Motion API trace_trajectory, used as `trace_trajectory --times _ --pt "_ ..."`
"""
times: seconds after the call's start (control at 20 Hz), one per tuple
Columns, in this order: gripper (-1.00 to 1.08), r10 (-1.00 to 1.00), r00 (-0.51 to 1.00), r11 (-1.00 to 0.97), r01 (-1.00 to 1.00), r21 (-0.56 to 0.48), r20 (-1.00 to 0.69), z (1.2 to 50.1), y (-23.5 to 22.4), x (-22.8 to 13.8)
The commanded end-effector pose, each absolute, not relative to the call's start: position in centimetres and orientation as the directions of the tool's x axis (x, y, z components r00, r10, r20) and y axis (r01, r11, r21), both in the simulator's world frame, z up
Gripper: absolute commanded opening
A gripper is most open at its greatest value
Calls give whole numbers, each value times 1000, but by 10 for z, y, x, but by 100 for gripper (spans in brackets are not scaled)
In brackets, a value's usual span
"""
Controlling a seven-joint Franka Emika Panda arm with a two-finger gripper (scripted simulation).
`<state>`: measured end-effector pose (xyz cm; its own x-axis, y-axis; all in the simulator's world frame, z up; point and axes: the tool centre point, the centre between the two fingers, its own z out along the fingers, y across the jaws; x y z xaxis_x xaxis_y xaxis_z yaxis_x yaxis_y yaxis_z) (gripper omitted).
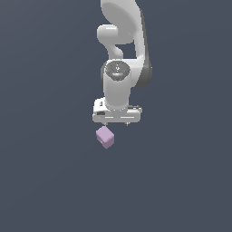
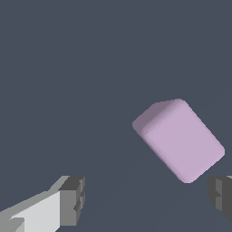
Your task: Pick up the object and move it to a goal position.
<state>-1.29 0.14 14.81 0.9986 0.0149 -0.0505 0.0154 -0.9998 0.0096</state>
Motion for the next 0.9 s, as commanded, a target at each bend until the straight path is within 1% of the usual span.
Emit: trace_trajectory --times 0.0,0.5,0.85 --pt "100 15 999 -1000 15 10 -51 148 1 -13" --pt "100 40 999 -999 40 37 -6 167 -14 -1" --pt "100 48 999 -998 49 36 -8 165 -15 -1"
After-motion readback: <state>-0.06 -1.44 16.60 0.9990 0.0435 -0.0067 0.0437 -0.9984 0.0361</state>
